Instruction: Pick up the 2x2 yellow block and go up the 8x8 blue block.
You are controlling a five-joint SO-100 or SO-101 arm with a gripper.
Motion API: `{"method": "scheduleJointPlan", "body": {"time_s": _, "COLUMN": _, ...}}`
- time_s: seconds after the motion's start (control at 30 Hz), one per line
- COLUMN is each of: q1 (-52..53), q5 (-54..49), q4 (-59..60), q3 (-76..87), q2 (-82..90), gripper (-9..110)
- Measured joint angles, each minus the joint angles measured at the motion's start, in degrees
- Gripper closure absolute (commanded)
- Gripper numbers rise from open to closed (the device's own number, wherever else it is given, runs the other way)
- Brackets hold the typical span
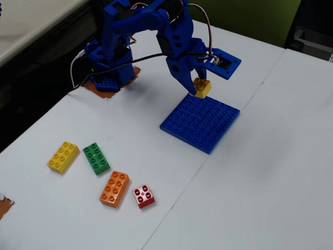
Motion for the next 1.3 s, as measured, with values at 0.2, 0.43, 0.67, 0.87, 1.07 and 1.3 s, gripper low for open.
{"method": "scheduleJointPlan", "body": {"time_s": 0.2, "q1": 0.0, "q5": -0.09, "q4": 0.0, "q3": 0.0, "q2": 0.0, "gripper": 101}}
{"method": "scheduleJointPlan", "body": {"time_s": 0.43, "q1": 0.0, "q5": -0.44, "q4": 0.0, "q3": 0.0, "q2": 0.0, "gripper": 101}}
{"method": "scheduleJointPlan", "body": {"time_s": 0.67, "q1": 0.0, "q5": -0.79, "q4": 0.0, "q3": 0.0, "q2": 0.0, "gripper": 101}}
{"method": "scheduleJointPlan", "body": {"time_s": 0.87, "q1": 0.0, "q5": -0.79, "q4": 0.35, "q3": 0.0, "q2": 0.0, "gripper": 101}}
{"method": "scheduleJointPlan", "body": {"time_s": 1.07, "q1": 0.0, "q5": -0.79, "q4": 0.35, "q3": 0.0, "q2": 0.0, "gripper": 101}}
{"method": "scheduleJointPlan", "body": {"time_s": 1.3, "q1": -0.35, "q5": -0.79, "q4": 0.35, "q3": 0.0, "q2": 0.0, "gripper": 101}}
